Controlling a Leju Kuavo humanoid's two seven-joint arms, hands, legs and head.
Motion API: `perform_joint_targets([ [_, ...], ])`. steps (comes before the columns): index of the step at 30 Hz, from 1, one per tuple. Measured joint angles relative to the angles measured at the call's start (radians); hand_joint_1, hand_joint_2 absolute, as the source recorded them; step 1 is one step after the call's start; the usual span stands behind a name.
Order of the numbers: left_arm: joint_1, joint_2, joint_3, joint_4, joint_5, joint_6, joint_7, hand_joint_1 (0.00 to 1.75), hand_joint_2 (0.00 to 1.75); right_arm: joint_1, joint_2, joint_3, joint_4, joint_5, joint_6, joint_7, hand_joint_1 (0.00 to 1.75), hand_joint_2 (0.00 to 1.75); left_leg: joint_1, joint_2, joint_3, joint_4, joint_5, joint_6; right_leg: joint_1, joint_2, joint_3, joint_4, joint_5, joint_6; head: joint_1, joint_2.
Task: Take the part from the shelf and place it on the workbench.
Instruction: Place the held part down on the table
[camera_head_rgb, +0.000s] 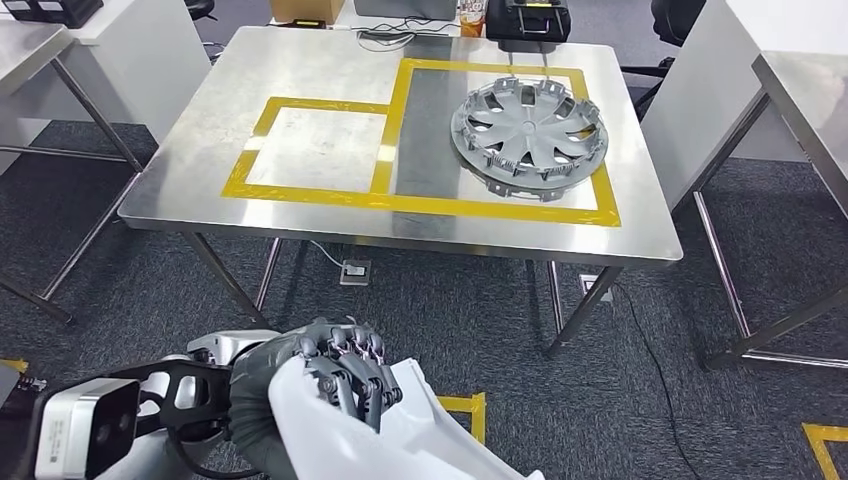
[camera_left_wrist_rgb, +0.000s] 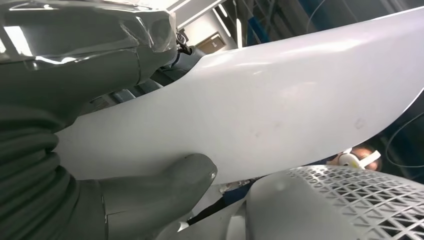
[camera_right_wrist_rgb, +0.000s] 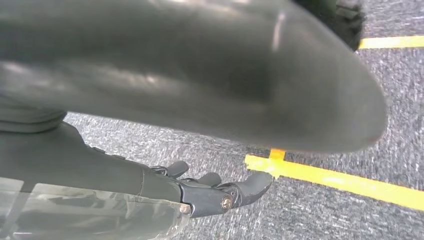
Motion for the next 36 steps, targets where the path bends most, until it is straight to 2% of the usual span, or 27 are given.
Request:
perform_joint_targets([
  [1,0.001,0.0,-0.001,0.0,0.0,0.0,0.001,1.75,1.75,0.001,-0.001,0.0,0.0,0.001,0.0,0.0,0.0,0.0,-0.001,-0.001,0.0,0.0,-0.001,0.001,-0.001,0.0,-0.03,0.058,-0.018,0.002,0.0,0.0],
  [2,0.002,0.0,-0.002,0.0,0.0,0.0,0.001,1.75,1.75,0.001,-0.002,0.0,0.0,0.002,0.0,0.0,0.0,0.0,-0.002,-0.002,0.0,0.001,-0.002,0.001,-0.001,0.0,-0.045,0.083,-0.02,0.008,0.0,0.0],
  [3,0.003,0.0,-0.002,0.001,0.0,0.0,0.001,1.75,1.75,0.001,-0.002,0.0,0.0,0.003,0.0,0.0,0.0,0.0,-0.001,-0.003,0.001,0.002,-0.004,-0.001,-0.003,0.0,-0.039,0.066,-0.006,0.017,0.0,0.0],
  [5,0.002,-0.002,-0.003,0.001,-0.001,0.0,0.002,1.75,1.75,0.001,-0.002,0.0,0.001,0.004,-0.001,0.0,0.0,0.0,-0.001,-0.005,0.003,0.01,-0.011,-0.007,-0.006,-0.001,0.024,-0.069,0.05,0.034,0.0,0.0],
  [6,0.002,-0.003,-0.003,0.001,-0.001,0.001,0.002,1.75,1.75,0.0,-0.003,0.0,0.001,0.005,-0.001,0.0,0.0,0.0,-0.003,-0.005,0.002,0.016,-0.018,-0.012,-0.005,0.0,0.058,-0.136,0.072,0.035,0.001,0.0],
  [7,0.002,-0.003,-0.003,0.0,-0.002,0.001,0.003,1.75,1.75,0.0,-0.003,0.0,0.001,0.005,-0.002,0.0,0.0,0.0,-0.005,-0.006,0.0,0.022,-0.023,-0.017,-0.004,0.0,0.08,-0.18,0.086,0.029,0.001,0.0],
  [8,0.002,-0.003,-0.003,0.0,-0.003,0.001,0.003,1.75,1.75,-0.001,-0.003,0.0,0.001,0.005,-0.002,0.0,0.0,0.0,-0.007,-0.006,-0.002,0.026,-0.027,-0.021,-0.003,0.001,0.09,-0.198,0.089,0.021,0.001,0.0],
  [11,0.001,-0.003,-0.002,-0.001,-0.003,0.001,0.004,1.75,1.75,0.0,-0.003,0.0,0.002,0.006,-0.001,0.0,0.0,0.0,-0.005,-0.006,-0.005,0.036,-0.039,-0.033,-0.004,0.002,0.094,-0.198,0.086,-0.001,0.001,0.0],
  [12,0.001,-0.003,-0.002,-0.002,-0.003,0.001,0.004,1.75,1.75,0.0,-0.004,0.0,0.002,0.006,-0.001,0.0,0.0,0.0,-0.002,-0.005,-0.015,0.058,-0.051,-0.04,-0.007,0.003,0.098,-0.199,0.084,-0.007,0.0,0.0],
  [13,0.0,-0.002,-0.001,-0.003,-0.003,0.001,0.004,1.75,1.75,0.0,-0.004,0.0,0.002,0.006,-0.001,0.0,0.0,0.0,0.001,-0.005,-0.035,0.099,-0.071,-0.047,-0.009,0.003,0.103,-0.2,0.081,-0.013,-0.002,0.0],
  [15,0.001,-0.001,-0.001,-0.004,-0.003,0.001,0.004,1.75,1.75,0.0,-0.004,0.0,0.002,0.006,-0.001,0.0,0.0,0.0,0.009,-0.004,-0.108,0.234,-0.124,-0.059,-0.009,0.003,0.109,-0.199,0.076,-0.021,-0.003,0.0],
  [16,0.002,-0.001,-0.001,-0.004,-0.003,0.001,0.004,1.75,1.75,0.0,-0.004,0.0,0.002,0.006,-0.001,0.0,0.0,0.0,0.012,-0.004,-0.148,0.297,-0.141,-0.062,-0.008,0.003,0.111,-0.199,0.073,-0.023,-0.003,0.0],
  [17,0.002,0.0,-0.001,-0.004,-0.003,0.001,0.004,1.75,1.75,0.0,-0.004,0.0,0.002,0.006,-0.001,0.0,0.0,0.0,0.015,-0.004,-0.174,0.331,-0.14,-0.064,-0.008,0.003,0.114,-0.199,0.07,-0.023,-0.003,0.0],
  [18,0.003,0.001,-0.001,-0.004,-0.003,0.001,0.004,1.75,1.75,0.0,-0.004,0.0,0.002,0.006,-0.001,0.0,0.0,0.0,0.016,-0.004,-0.181,0.325,-0.119,-0.063,-0.008,0.003,0.119,-0.199,0.067,-0.022,-0.004,0.0],
  [19,0.003,0.002,-0.001,-0.004,-0.003,0.001,0.004,1.75,1.75,0.0,-0.003,0.0,0.002,0.006,-0.001,0.0,0.0,0.0,0.017,-0.004,-0.166,0.279,-0.081,-0.061,-0.008,0.004,0.126,-0.199,0.062,-0.021,-0.004,0.0],
  [20,0.002,0.002,-0.001,-0.005,-0.003,0.001,0.004,1.75,1.75,0.0,-0.003,0.0,0.002,0.006,-0.001,0.0,0.0,0.0,0.016,-0.004,-0.137,0.206,-0.037,-0.056,-0.007,0.005,0.133,-0.2,0.058,-0.019,-0.004,0.0],
  [21,0.002,0.002,-0.001,-0.005,-0.003,0.001,0.004,1.75,1.75,-0.001,-0.003,0.0,0.002,0.006,-0.001,0.0,0.0,0.0,0.014,-0.004,-0.104,0.136,-0.005,-0.05,-0.005,0.006,0.139,-0.2,0.053,-0.015,-0.003,0.0],
  [22,0.001,0.002,0.0,-0.005,-0.003,0.001,0.004,1.75,1.75,-0.002,-0.002,0.0,0.002,0.006,-0.001,0.0,0.0,0.0,0.011,-0.003,-0.078,0.083,0.012,-0.044,-0.003,0.007,0.142,-0.2,0.049,-0.011,-0.003,0.0],
  [23,0.0,0.002,0.0,-0.006,-0.003,0.001,0.004,1.75,1.75,-0.003,-0.002,0.0,0.003,0.006,-0.001,0.0,0.0,0.0,0.008,-0.003,-0.063,0.054,0.017,-0.039,-0.002,0.008,0.143,-0.2,0.045,-0.007,-0.003,0.0],
  [26,0.0,0.001,0.0,-0.008,-0.003,0.002,0.004,1.75,1.75,-0.005,0.0,0.0,0.004,0.007,-0.001,-0.001,0.0,0.0,0.004,-0.004,-0.05,0.034,0.01,-0.026,-0.003,0.005,0.145,-0.204,0.04,0.008,-0.003,0.0],
  [28,-0.003,0.0,0.0,-0.009,-0.003,0.001,0.004,1.75,1.75,-0.007,0.0,0.0,0.005,0.007,-0.002,-0.002,0.0,0.0,0.008,-0.004,-0.033,0.016,0.012,-0.015,-0.002,0.004,0.126,-0.16,0.02,0.009,-0.001,0.0],
  [30,-0.004,-0.001,-0.002,-0.009,-0.003,0.0,0.004,1.75,1.75,-0.007,-0.002,-0.001,0.006,0.007,-0.003,-0.003,0.0,0.0,0.008,-0.003,-0.022,0.008,0.01,-0.005,-0.002,0.003,0.054,-0.033,-0.024,0.002,0.0,0.0],
  [31,-0.004,-0.001,-0.003,-0.009,-0.003,0.0,0.004,1.75,1.75,-0.006,-0.003,-0.001,0.007,0.008,-0.004,-0.003,0.0,0.0,0.006,-0.003,-0.021,0.009,0.007,-0.002,-0.002,0.003,0.01,0.036,-0.042,0.002,0.001,0.0],
  [32,-0.003,-0.001,-0.004,-0.008,-0.003,0.0,0.004,1.75,1.75,-0.005,-0.004,-0.001,0.008,0.008,-0.004,-0.003,0.0,0.0,0.004,-0.005,-0.019,0.009,0.004,-0.001,-0.002,0.003,-0.024,0.082,-0.048,0.005,0.001,0.0],
  [33,-0.002,-0.001,-0.005,-0.008,-0.003,-0.001,0.004,1.75,1.75,-0.004,-0.004,-0.001,0.009,0.008,-0.004,-0.003,0.0,0.0,0.004,-0.006,-0.016,0.01,0.0,-0.001,-0.003,0.003,-0.039,0.089,-0.038,0.012,0.001,0.0],
  [34,-0.002,-0.001,-0.005,-0.008,-0.003,-0.001,0.004,1.75,1.75,-0.004,-0.004,-0.001,0.009,0.008,-0.004,-0.003,0.0,0.0,0.004,-0.007,-0.011,0.011,-0.005,-0.003,-0.003,0.003,-0.031,0.051,-0.009,0.022,0.001,0.0],
  [36,-0.002,-0.002,-0.006,-0.008,-0.003,-0.001,0.004,1.75,1.75,-0.004,-0.005,-0.002,0.01,0.008,-0.006,-0.003,0.0,0.0,0.002,-0.008,0.0,0.017,-0.019,-0.011,-0.004,0.001,0.024,-0.093,0.063,0.037,0.002,0.0],
])
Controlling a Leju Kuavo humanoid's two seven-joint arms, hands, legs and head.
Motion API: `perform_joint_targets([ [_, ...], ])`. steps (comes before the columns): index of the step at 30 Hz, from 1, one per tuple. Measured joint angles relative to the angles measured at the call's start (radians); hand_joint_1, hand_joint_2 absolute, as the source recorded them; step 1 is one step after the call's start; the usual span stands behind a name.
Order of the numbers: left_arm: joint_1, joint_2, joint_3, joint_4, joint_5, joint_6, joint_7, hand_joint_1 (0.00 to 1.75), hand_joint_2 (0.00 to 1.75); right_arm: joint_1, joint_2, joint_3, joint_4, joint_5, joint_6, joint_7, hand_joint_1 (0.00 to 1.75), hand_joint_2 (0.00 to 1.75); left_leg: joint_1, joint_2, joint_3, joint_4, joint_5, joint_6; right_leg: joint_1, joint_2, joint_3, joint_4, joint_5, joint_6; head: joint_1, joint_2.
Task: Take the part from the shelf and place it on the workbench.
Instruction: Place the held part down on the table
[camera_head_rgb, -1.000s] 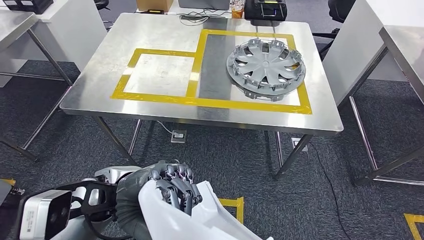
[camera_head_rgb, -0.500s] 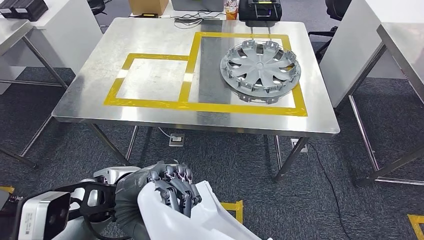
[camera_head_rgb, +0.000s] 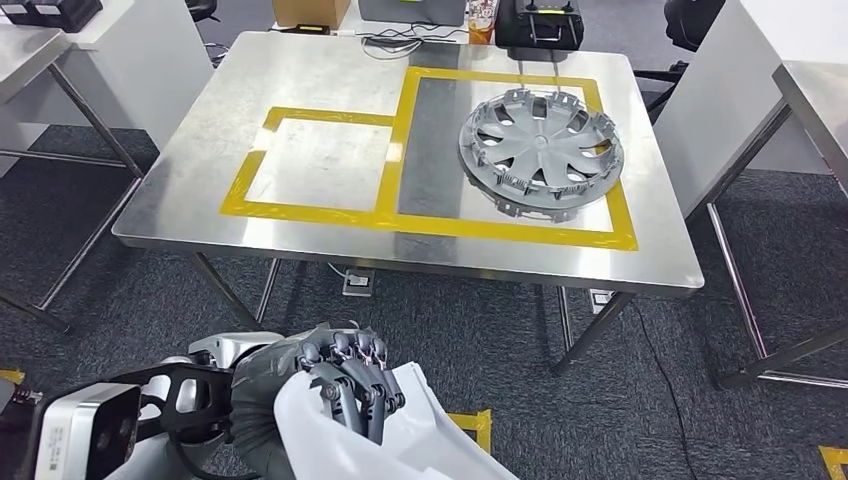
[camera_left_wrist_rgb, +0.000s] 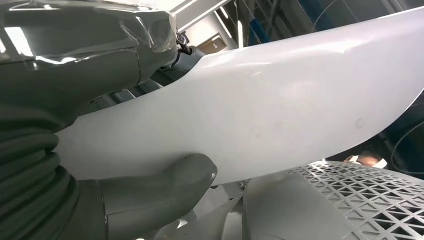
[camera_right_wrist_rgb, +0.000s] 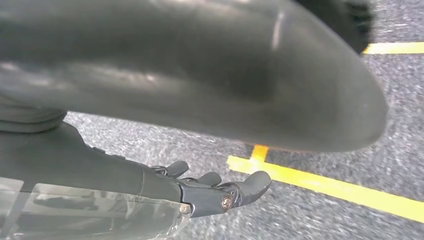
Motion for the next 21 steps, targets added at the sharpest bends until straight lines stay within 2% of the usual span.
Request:
perform_joint_targets([
  [1,0.0,0.0,-0.001,0.0,0.0,0.0,0.0,1.75,1.75,0.0,-0.001,0.0,0.0,0.0,-0.002,0.0,0.0,0.0,-0.002,0.0,0.003,0.005,-0.008,-0.005,0.0,0.0,0.026,-0.059,0.026,-0.002,0.0,0.0],
  [2,0.0,0.0,-0.001,0.0,0.0,0.0,0.0,1.75,1.75,0.0,-0.001,-0.001,0.001,0.0,-0.004,0.0,0.0,0.0,-0.005,0.0,0.004,0.009,-0.015,-0.01,0.001,0.0,0.042,-0.092,0.037,-0.01,0.0,0.0],
  [4,-0.001,0.0,-0.003,0.0,-0.001,0.0,0.0,1.75,1.75,0.0,0.0,-0.002,0.002,0.0,-0.006,0.0,0.0,0.0,-0.007,0.0,0.005,0.012,-0.024,-0.018,0.004,0.001,0.05,-0.102,0.038,-0.031,0.0,0.0],
  [6,-0.001,0.0,-0.003,0.0,-0.001,0.0,0.0,1.75,1.75,0.0,0.001,-0.004,0.003,0.0,-0.007,0.001,0.0,0.0,-0.003,0.001,0.003,0.025,-0.037,-0.028,0.001,0.001,0.057,-0.103,0.032,-0.043,-0.002,0.0],
  [7,-0.002,0.0,-0.003,-0.001,0.0,0.0,0.0,1.75,1.75,0.0,0.001,-0.004,0.004,0.0,-0.007,0.001,0.0,0.0,0.0,0.002,-0.008,0.053,-0.052,-0.035,-0.002,0.002,0.063,-0.104,0.029,-0.049,-0.003,0.0],
  [8,-0.002,0.0,-0.003,-0.001,0.0,0.0,0.0,1.75,1.75,0.0,0.001,-0.006,0.005,0.0,-0.007,0.001,0.0,0.0,0.003,0.003,-0.033,0.104,-0.075,-0.042,-0.003,0.002,0.069,-0.104,0.025,-0.054,-0.005,0.0],
  [10,0.0,0.001,-0.003,0.0,0.0,-0.001,0.0,1.75,1.75,-0.001,0.001,-0.008,0.006,0.0,-0.007,0.001,0.0,0.0,0.009,0.003,-0.115,0.248,-0.125,-0.052,-0.002,0.002,0.078,-0.104,0.017,-0.062,-0.007,0.0],
  [11,0.002,0.002,-0.003,0.0,0.0,-0.001,0.0,1.75,1.75,0.0,0.001,-0.009,0.006,0.0,-0.007,0.001,0.0,0.0,0.012,0.004,-0.153,0.303,-0.136,-0.054,-0.001,0.002,0.082,-0.104,0.013,-0.063,-0.007,0.0],
  [12,0.003,0.003,-0.003,0.0,0.0,-0.001,0.0,1.75,1.75,0.0,0.001,-0.009,0.006,0.0,-0.007,0.001,0.0,0.0,0.013,0.004,-0.174,0.321,-0.127,-0.054,0.0,0.003,0.087,-0.104,0.008,-0.063,-0.008,0.0],
  [13,0.004,0.004,-0.003,0.0,0.0,-0.002,0.0,1.75,1.75,0.0,0.001,-0.009,0.006,0.0,-0.007,0.001,0.0,0.0,0.013,0.004,-0.172,0.297,-0.097,-0.051,0.002,0.003,0.094,-0.104,0.004,-0.063,-0.008,0.0],
  [15,0.004,0.004,-0.003,0.0,0.0,-0.002,0.0,1.75,1.75,0.0,0.002,-0.01,0.007,0.0,-0.007,0.001,0.0,0.0,0.009,0.004,-0.119,0.158,-0.009,-0.038,0.004,0.006,0.109,-0.105,-0.007,-0.061,-0.008,0.0],
  [16,0.003,0.004,-0.002,0.0,0.0,-0.002,0.0,1.75,1.75,-0.001,0.002,-0.01,0.007,0.0,-0.007,0.001,0.0,0.0,0.005,0.005,-0.089,0.092,0.019,-0.029,0.006,0.007,0.114,-0.106,-0.011,-0.058,-0.006,0.0],
  [17,0.003,0.004,-0.002,0.0,0.0,-0.002,0.0,1.75,1.75,-0.001,0.003,-0.01,0.008,0.0,-0.007,0.001,0.0,0.0,0.001,0.006,-0.068,0.048,0.034,-0.022,0.007,0.007,0.116,-0.106,-0.015,-0.054,-0.006,0.0],
  [18,0.002,0.004,-0.002,0.0,0.0,-0.002,0.0,1.75,1.75,-0.002,0.003,-0.01,0.008,0.0,-0.007,0.001,0.0,0.0,-0.003,0.007,-0.058,0.029,0.033,-0.016,0.007,0.008,0.116,-0.107,-0.018,-0.05,-0.005,0.0],
  [21,0.002,0.004,0.0,-0.001,0.0,-0.002,0.0,1.75,1.75,-0.003,0.004,-0.01,0.009,0.001,-0.007,0.001,0.0,0.0,-0.006,0.005,-0.043,0.01,0.031,-0.006,0.008,0.005,0.117,-0.109,-0.025,-0.036,-0.004,0.0],
])
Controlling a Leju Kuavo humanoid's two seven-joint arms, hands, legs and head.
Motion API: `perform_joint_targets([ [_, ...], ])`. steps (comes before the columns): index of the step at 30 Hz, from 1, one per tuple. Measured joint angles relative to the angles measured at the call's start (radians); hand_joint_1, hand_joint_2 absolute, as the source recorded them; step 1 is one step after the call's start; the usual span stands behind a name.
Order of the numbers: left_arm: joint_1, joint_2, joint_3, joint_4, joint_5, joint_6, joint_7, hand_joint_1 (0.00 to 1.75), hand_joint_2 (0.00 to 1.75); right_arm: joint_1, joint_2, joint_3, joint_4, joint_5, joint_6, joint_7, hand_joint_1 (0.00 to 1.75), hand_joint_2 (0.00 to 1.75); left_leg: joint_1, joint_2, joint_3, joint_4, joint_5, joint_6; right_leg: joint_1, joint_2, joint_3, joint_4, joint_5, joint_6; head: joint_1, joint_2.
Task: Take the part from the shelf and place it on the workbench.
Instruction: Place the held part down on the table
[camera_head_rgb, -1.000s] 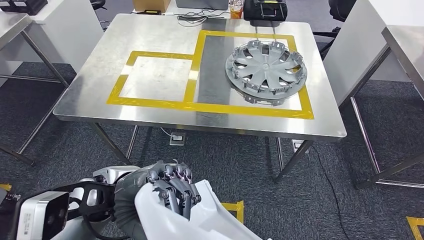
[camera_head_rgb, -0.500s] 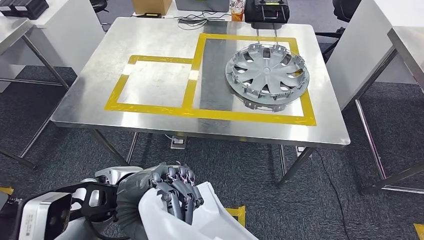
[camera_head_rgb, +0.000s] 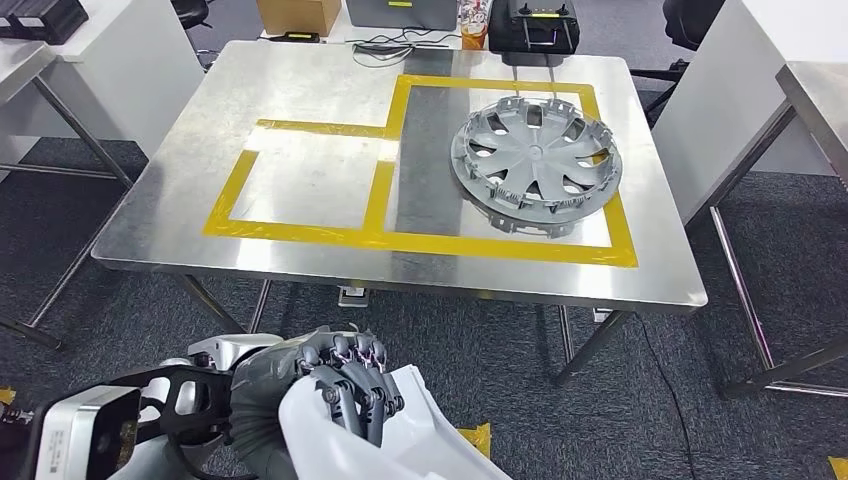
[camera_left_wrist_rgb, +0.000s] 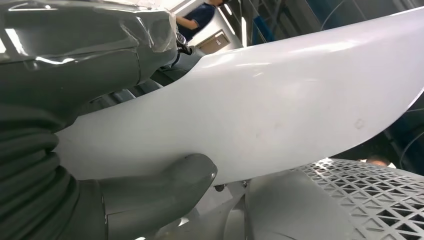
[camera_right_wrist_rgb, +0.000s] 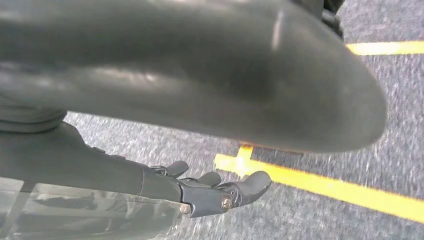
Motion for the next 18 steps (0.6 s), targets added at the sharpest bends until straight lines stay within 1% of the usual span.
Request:
perform_joint_targets([
  [1,-0.001,-0.001,0.0,-0.001,0.0,0.0,0.0,1.75,1.75,-0.001,0.0,0.0,0.0,0.0,0.0,0.0,0.0,0.0,0.002,0.0,0.01,-0.012,0.002,0.004,0.001,-0.001,-0.008,0.018,-0.009,0.001,0.001,0.0],
  [2,-0.002,-0.003,0.001,-0.001,0.0,0.0,0.0,1.75,1.75,-0.001,-0.001,0.0,0.0,0.0,0.0,0.0,0.0,0.0,0.004,0.001,0.021,-0.024,0.004,0.007,0.003,-0.002,-0.028,0.059,-0.025,-0.001,0.002,0.0],
  [3,-0.002,-0.004,0.001,-0.001,0.0,0.0,0.0,1.75,1.75,-0.001,-0.002,0.0,0.001,0.0,0.0,0.0,0.0,0.0,0.006,0.002,0.027,-0.031,0.003,0.011,0.002,-0.003,-0.062,0.122,-0.045,-0.004,0.003,0.0],
  [4,-0.002,-0.004,0.0,0.0,0.0,0.0,0.0,1.75,1.75,-0.001,-0.004,0.0,0.001,-0.001,0.0,0.0,0.0,0.0,0.005,0.002,0.03,-0.032,0.0,0.014,0.002,-0.003,-0.104,0.194,-0.067,-0.007,0.003,0.0],
  [5,-0.001,-0.004,-0.001,0.0,0.0,0.0,0.0,1.75,1.75,-0.001,-0.004,-0.001,0.001,-0.001,0.0,0.0,0.0,0.0,0.005,0.001,0.032,-0.031,-0.003,0.015,0.002,-0.003,-0.146,0.255,-0.08,-0.006,0.004,0.0],
  [6,0.0,-0.004,-0.002,0.001,0.0,0.0,0.0,1.75,1.75,0.001,-0.004,-0.001,0.001,0.0,0.0,0.0,0.0,0.0,0.005,0.0,0.036,-0.031,-0.007,0.015,0.0,-0.003,-0.173,0.285,-0.078,0.0,0.004,0.0],
  [7,0.001,-0.004,-0.004,0.001,0.0,0.0,0.0,1.75,1.75,0.001,-0.004,-0.001,0.001,0.0,0.0,0.0,0.0,0.0,0.005,-0.002,0.04,-0.029,-0.013,0.014,-0.002,-0.003,-0.182,0.275,-0.059,0.009,0.004,0.0],
  [8,0.001,-0.005,-0.005,0.002,0.0,0.0,0.0,1.75,1.75,0.002,-0.005,-0.001,0.001,0.0,0.0,0.001,0.0,0.0,0.006,-0.004,0.046,-0.026,-0.02,0.011,-0.005,-0.004,-0.169,0.225,-0.025,0.022,0.004,0.0],
  [9,0.001,-0.005,-0.005,0.002,0.0,0.0,0.0,1.75,1.75,0.002,-0.005,-0.001,0.001,0.0,0.0,0.001,0.0,0.0,0.007,-0.005,0.053,-0.021,-0.03,0.007,-0.008,-0.005,-0.142,0.152,0.015,0.033,0.005,0.0],
  [10,0.001,-0.005,-0.006,0.002,0.0,0.0,0.0,1.75,1.75,0.002,-0.006,-0.001,0.002,0.0,-0.001,0.001,0.0,0.0,0.005,-0.005,0.056,-0.013,-0.041,0.002,-0.009,-0.006,-0.113,0.085,0.047,0.038,0.006,0.0],
  [11,0.001,-0.006,-0.006,0.002,0.0,0.0,0.0,1.75,1.75,0.001,-0.007,-0.001,0.002,0.0,-0.001,0.0,0.0,0.0,0.003,-0.006,0.058,-0.005,-0.052,-0.004,-0.009,-0.007,-0.092,0.037,0.066,0.035,0.006,0.0],
  [12,0.0,-0.006,-0.006,0.002,0.0,0.0,0.0,1.75,1.75,0.0,-0.007,-0.001,0.003,0.0,-0.002,-0.001,0.0,0.0,0.001,-0.005,0.059,0.0,-0.06,-0.009,-0.008,-0.007,-0.08,0.014,0.072,0.026,0.006,0.0],
  [13,-0.001,-0.006,-0.006,0.002,-0.001,0.0,0.0,1.75,1.75,0.0,-0.007,-0.002,0.004,0.0,-0.003,-0.002,0.0,0.0,0.0,-0.005,0.059,0.003,-0.066,-0.013,-0.005,-0.006,-0.077,0.012,0.068,0.014,0.006,0.0],
  [14,-0.002,-0.006,-0.006,0.001,-0.001,0.0,0.0,1.75,1.75,0.0,-0.007,-0.002,0.005,0.001,-0.003,-0.005,0.0,0.0,0.002,-0.004,0.061,0.003,-0.071,-0.016,-0.007,-0.005,-0.076,0.012,0.065,0.004,0.006,0.0],
  [15,-0.003,-0.006,-0.006,0.0,-0.001,0.0,0.001,1.75,1.75,0.0,-0.007,-0.002,0.006,0.002,-0.003,-0.007,0.0,0.0,0.004,-0.003,0.061,0.008,-0.077,-0.021,-0.008,-0.005,-0.073,0.012,0.063,-0.003,0.006,0.0],
  [16,-0.004,-0.006,-0.006,-0.001,-0.001,0.0,0.001,1.75,1.75,0.0,-0.007,-0.002,0.006,0.003,-0.003,-0.009,0.0,0.0,0.007,-0.003,0.056,0.024,-0.087,-0.026,-0.01,-0.004,-0.068,0.011,0.059,-0.01,0.004,0.0],
  [17,-0.005,-0.006,-0.006,-0.003,-0.001,0.0,0.001,1.75,1.75,0.0,-0.007,-0.002,0.006,0.003,-0.003,-0.011,0.0,0.0,0.009,-0.002,0.039,0.06,-0.106,-0.032,-0.013,-0.004,-0.062,0.011,0.056,-0.016,0.004,0.0],
  [18,-0.006,-0.005,-0.006,-0.004,-0.002,0.001,0.002,1.75,1.75,0.0,-0.008,-0.002,0.006,0.004,-0.003,-0.012,0.0,0.0,0.012,-0.002,0.008,0.12,-0.13,-0.039,-0.012,-0.004,-0.057,0.01,0.051,-0.021,0.003,0.0],
])
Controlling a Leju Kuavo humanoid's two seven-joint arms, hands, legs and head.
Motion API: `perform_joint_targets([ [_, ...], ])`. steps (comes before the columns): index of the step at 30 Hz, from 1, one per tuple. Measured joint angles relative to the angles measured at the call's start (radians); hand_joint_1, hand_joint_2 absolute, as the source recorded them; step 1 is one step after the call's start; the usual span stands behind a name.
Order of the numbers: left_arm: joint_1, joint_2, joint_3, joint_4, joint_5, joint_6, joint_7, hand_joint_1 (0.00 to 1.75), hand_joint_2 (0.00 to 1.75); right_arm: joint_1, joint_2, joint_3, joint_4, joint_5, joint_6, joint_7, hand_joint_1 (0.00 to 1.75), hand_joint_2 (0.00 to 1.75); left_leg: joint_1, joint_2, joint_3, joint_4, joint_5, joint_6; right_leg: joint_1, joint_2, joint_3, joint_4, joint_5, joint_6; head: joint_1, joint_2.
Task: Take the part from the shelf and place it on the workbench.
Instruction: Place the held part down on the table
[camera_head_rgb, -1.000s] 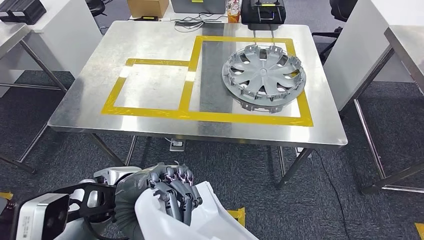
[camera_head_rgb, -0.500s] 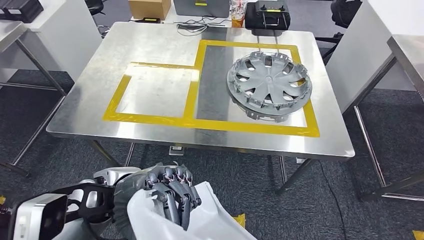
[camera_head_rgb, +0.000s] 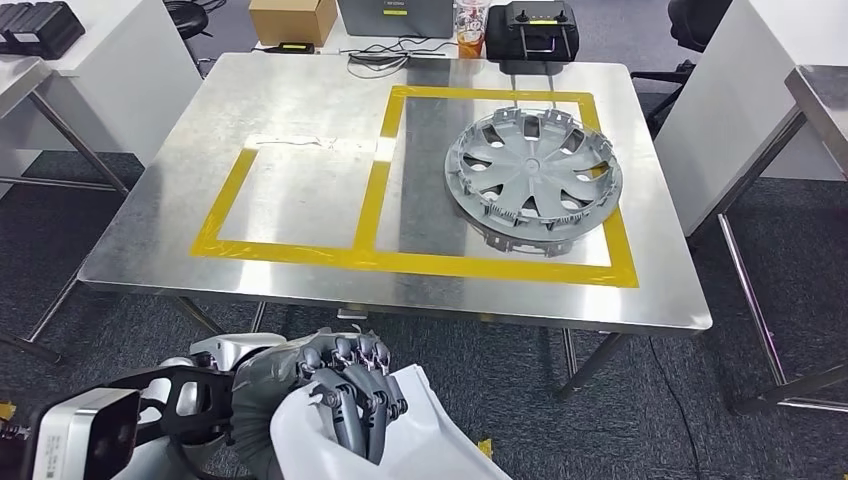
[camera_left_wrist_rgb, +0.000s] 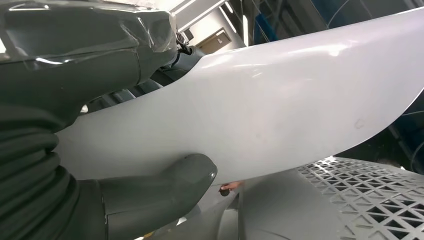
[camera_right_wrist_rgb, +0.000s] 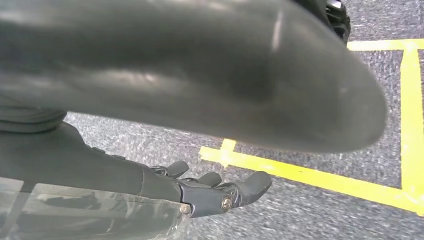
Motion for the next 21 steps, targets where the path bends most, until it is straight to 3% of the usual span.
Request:
perform_joint_targets([
  [2,0.001,0.001,0.0,-0.001,-0.002,0.001,0.002,1.75,1.75,-0.001,0.0,0.0,0.0,0.001,-0.001,-0.001,0.0,0.0,0.005,0.0,-0.086,0.142,-0.045,-0.007,0.002,0.0,0.009,0.0,-0.009,-0.006,-0.001,0.0],
  [3,0.002,0.002,0.0,0.0,-0.002,0.002,0.002,1.75,1.75,-0.002,0.0,0.0,0.001,0.002,-0.002,-0.001,0.0,0.0,0.007,0.0,-0.119,0.184,-0.047,-0.008,0.003,0.0,0.014,0.0,-0.014,-0.006,-0.001,0.0],
  [4,0.002,0.002,0.0,0.0,-0.003,0.002,0.003,1.75,1.75,-0.001,0.0,0.0,0.001,0.003,-0.004,-0.001,0.0,0.0,0.007,0.0,-0.132,0.185,-0.028,-0.007,0.004,0.001,0.02,0.0,-0.019,-0.005,-0.001,0.0],
  [5,0.002,0.003,0.0,-0.001,-0.004,0.002,0.003,1.75,1.75,-0.001,0.0,0.0,0.001,0.003,-0.005,-0.001,0.0,0.0,0.007,0.001,-0.126,0.148,0.008,-0.003,0.005,0.002,0.029,0.0,-0.025,-0.004,-0.001,0.0],
  [7,0.001,0.004,0.0,-0.001,-0.006,0.003,0.004,1.75,1.75,-0.002,0.001,0.0,0.003,0.004,-0.007,-0.001,0.0,0.0,0.002,0.001,-0.072,0.007,0.096,0.014,0.008,0.004,0.046,-0.001,-0.036,-0.002,0.0,0.0],
  [9,-0.002,0.004,0.0,-0.001,-0.006,0.004,0.003,1.75,1.75,-0.004,0.001,0.0,0.007,0.005,-0.007,-0.003,0.0,0.0,-0.006,0.003,-0.032,-0.086,0.13,0.03,0.011,0.006,0.051,-0.002,-0.044,0.006,0.001,0.0],
  [12,-0.005,0.006,0.0,-0.004,-0.006,0.005,0.004,1.75,1.75,-0.006,0.0,0.0,0.009,0.009,-0.007,-0.005,0.0,0.0,-0.01,0.002,-0.016,-0.111,0.125,0.039,0.01,0.003,0.053,-0.007,-0.051,0.02,0.002,0.0],
  [14,-0.008,0.005,-0.001,-0.007,-0.008,0.006,0.004,1.75,1.75,-0.008,-0.001,0.0,0.011,0.011,-0.008,-0.006,0.0,0.0,-0.005,0.002,0.005,-0.134,0.127,0.046,0.01,0.001,0.039,0.028,-0.067,0.024,0.003,0.0],
  [15,-0.01,0.005,-0.002,-0.008,-0.01,0.007,0.005,1.75,1.75,-0.008,-0.003,0.0,0.012,0.011,-0.009,-0.006,0.0,0.0,-0.003,0.003,0.015,-0.143,0.127,0.049,0.01,0.0,0.012,0.08,-0.085,0.023,0.004,0.0],
  [17,-0.011,0.004,-0.005,-0.009,-0.016,0.008,0.007,1.75,1.75,-0.008,-0.005,0.0,0.014,0.011,-0.011,-0.007,0.0,0.0,-0.006,0.003,0.023,-0.145,0.121,0.054,0.009,0.0,-0.073,0.22,-0.129,0.021,0.005,0.0],
  [18,-0.01,0.004,-0.008,-0.009,-0.018,0.009,0.009,1.75,1.75,-0.007,-0.006,0.0,0.016,0.011,-0.013,-0.007,0.0,0.0,-0.007,0.001,0.026,-0.145,0.116,0.055,0.009,0.0,-0.11,0.271,-0.138,0.025,0.004,0.0],
  [19,-0.009,0.005,-0.01,-0.009,-0.019,0.009,0.009,1.75,1.75,-0.007,-0.006,0.0,0.017,0.011,-0.015,-0.007,0.0,0.0,-0.007,0.0,0.031,-0.144,0.111,0.055,0.008,0.0,-0.129,0.284,-0.128,0.033,0.005,0.0],
  [20,-0.009,0.005,-0.013,-0.009,-0.019,0.009,0.01,1.75,1.75,-0.006,-0.006,0.0,0.018,0.012,-0.016,-0.007,0.0,0.0,-0.007,-0.002,0.038,-0.144,0.105,0.053,0.006,0.0,-0.125,0.253,-0.1,0.044,0.005,0.0],
  [21,-0.009,0.005,-0.014,-0.009,-0.019,0.009,0.01,1.75,1.75,-0.006,-0.007,0.0,0.019,0.012,-0.017,-0.007,0.0,0.0,-0.006,-0.003,0.047,-0.142,0.097,0.049,0.004,-0.001,-0.102,0.186,-0.061,0.055,0.005,0.0],
])
